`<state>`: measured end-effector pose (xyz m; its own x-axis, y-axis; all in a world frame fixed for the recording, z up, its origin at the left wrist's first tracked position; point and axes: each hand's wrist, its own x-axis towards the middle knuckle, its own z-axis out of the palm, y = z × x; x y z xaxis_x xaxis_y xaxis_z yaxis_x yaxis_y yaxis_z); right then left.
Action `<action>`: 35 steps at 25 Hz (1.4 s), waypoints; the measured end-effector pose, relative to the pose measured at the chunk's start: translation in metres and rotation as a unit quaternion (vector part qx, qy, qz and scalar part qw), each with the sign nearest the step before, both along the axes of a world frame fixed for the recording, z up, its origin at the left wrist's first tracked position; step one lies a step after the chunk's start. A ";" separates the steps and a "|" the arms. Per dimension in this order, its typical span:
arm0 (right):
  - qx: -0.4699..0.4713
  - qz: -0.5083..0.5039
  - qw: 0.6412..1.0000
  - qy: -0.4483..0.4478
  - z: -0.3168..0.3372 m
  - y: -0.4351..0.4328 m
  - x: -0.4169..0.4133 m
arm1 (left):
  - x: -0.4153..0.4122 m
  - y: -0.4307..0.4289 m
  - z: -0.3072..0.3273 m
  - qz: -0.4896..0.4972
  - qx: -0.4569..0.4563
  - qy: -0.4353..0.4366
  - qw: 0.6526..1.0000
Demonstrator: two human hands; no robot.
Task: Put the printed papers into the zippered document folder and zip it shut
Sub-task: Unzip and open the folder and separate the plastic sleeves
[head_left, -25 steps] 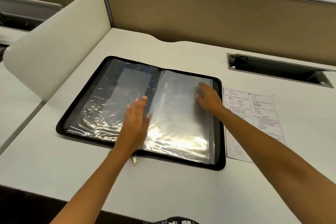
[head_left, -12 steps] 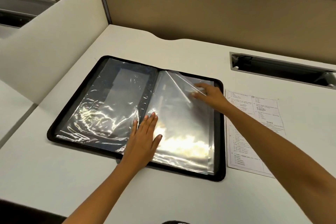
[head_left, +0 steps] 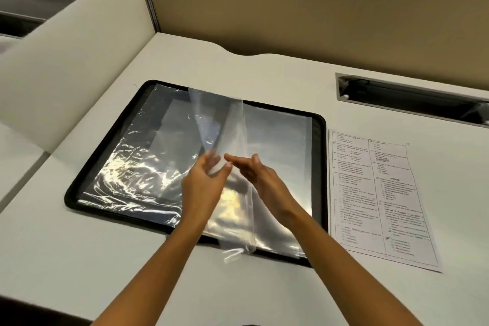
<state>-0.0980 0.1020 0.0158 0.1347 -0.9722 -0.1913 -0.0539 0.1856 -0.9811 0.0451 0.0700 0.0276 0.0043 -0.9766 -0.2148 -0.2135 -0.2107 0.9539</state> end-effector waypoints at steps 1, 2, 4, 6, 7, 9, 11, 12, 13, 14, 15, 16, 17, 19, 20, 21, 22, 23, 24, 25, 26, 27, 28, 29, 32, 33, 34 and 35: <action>-0.014 -0.010 1.000 0.012 0.000 0.001 0.003 | 0.007 -0.009 -0.002 0.013 0.004 -0.003 1.000; -0.025 -0.025 0.999 0.033 -0.002 0.001 0.004 | 0.017 -0.020 -0.003 0.021 0.006 -0.012 1.000; -0.036 -0.050 0.993 0.098 -0.009 0.003 0.000 | 0.038 -0.042 -0.001 0.055 0.013 -0.023 0.998; -0.045 -0.050 0.976 0.206 -0.020 0.008 -0.005 | 0.053 -0.059 0.007 0.122 -0.013 -0.112 0.986; -0.054 -0.036 0.963 0.262 -0.027 0.011 -0.007 | 0.056 -0.063 0.011 0.152 -0.043 -0.200 0.967; -0.081 -0.004 0.935 0.344 -0.039 0.018 -0.007 | 0.053 -0.060 0.015 0.158 -0.143 -0.308 0.927; -0.112 0.012 0.908 0.403 -0.049 0.021 -0.005 | 0.038 -0.044 0.011 0.043 -0.227 -0.309 0.923; -0.123 0.012 0.895 0.429 -0.053 0.022 -0.004 | 0.029 -0.033 0.002 -0.049 -0.249 -0.314 0.915; -0.133 0.008 0.882 0.452 -0.056 0.021 -0.002 | 0.020 -0.021 -0.010 -0.132 -0.259 -0.345 0.892; -0.140 0.002 0.872 0.470 -0.057 0.021 -0.001 | 0.014 -0.013 -0.025 -0.187 -0.269 -0.393 0.859; -0.144 -0.003 0.864 0.483 -0.059 0.021 0.000 | 0.013 -0.007 -0.039 -0.206 -0.269 -0.443 0.830; -0.146 -0.006 0.857 0.494 -0.059 0.021 0.000 | 0.014 -0.006 -0.049 -0.203 -0.251 -0.479 0.816; -0.146 -0.008 0.851 0.504 -0.060 0.023 0.000 | 0.019 -0.008 -0.058 -0.189 -0.231 -0.497 0.815; -0.146 -0.010 0.845 0.515 -0.062 0.026 -0.002 | 0.035 -0.015 -0.069 -0.170 -0.225 -0.511 0.812; -0.145 -0.012 0.842 0.520 -0.063 0.027 -0.003 | 0.042 -0.017 -0.073 -0.175 -0.231 -0.519 0.804; -0.145 -0.015 0.840 0.523 -0.064 0.028 -0.005 | 0.048 -0.018 -0.076 -0.185 -0.233 -0.530 0.794; -0.146 -0.016 0.837 0.526 -0.065 0.028 -0.006 | 0.054 -0.019 -0.079 -0.193 -0.228 -0.535 0.790; -0.148 -0.017 0.834 0.532 -0.065 0.029 -0.007 | 0.057 -0.020 -0.082 -0.191 -0.227 -0.535 0.791; -0.151 -0.017 0.828 0.539 -0.066 0.030 -0.009 | 0.058 -0.020 -0.082 -0.184 -0.226 -0.533 0.794; -0.154 -0.017 0.823 0.546 -0.066 0.032 -0.012 | 0.058 -0.020 -0.082 -0.178 -0.226 -0.532 0.797; -0.156 -0.018 0.819 0.552 -0.067 0.036 -0.017 | 0.058 -0.020 -0.083 -0.177 -0.224 -0.530 0.799; -0.154 -0.020 0.816 0.557 -0.067 0.040 -0.021 | 0.059 -0.020 -0.083 -0.177 -0.224 -0.527 0.801; -0.150 -0.022 0.812 0.563 -0.067 0.045 -0.027 | 0.059 -0.020 -0.083 -0.176 -0.226 -0.526 0.801; -0.143 -0.024 0.809 0.569 -0.067 0.049 -0.032 | 0.059 -0.020 -0.082 -0.173 -0.228 -0.525 0.802; -0.124 -0.026 0.814 0.566 -0.065 0.057 -0.042 | 0.058 -0.021 -0.081 -0.172 -0.236 -0.517 0.804; -0.120 -0.022 0.822 0.557 -0.062 0.059 -0.044 | 0.056 -0.022 -0.079 -0.169 -0.237 -0.509 0.810; -0.116 -0.021 0.832 0.542 -0.060 0.061 -0.045 | 0.053 -0.023 -0.076 -0.162 -0.232 -0.494 0.822; -0.111 -0.030 0.848 0.518 -0.057 0.064 -0.046 | 0.049 -0.025 -0.072 -0.151 -0.223 -0.472 0.840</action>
<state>-0.1435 0.1664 -0.0408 -0.0444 -0.9990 0.0108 -0.9044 0.0356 -0.4251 0.0945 0.0455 -0.0444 -0.2950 -0.9462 0.1329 -0.8981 0.3221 0.2996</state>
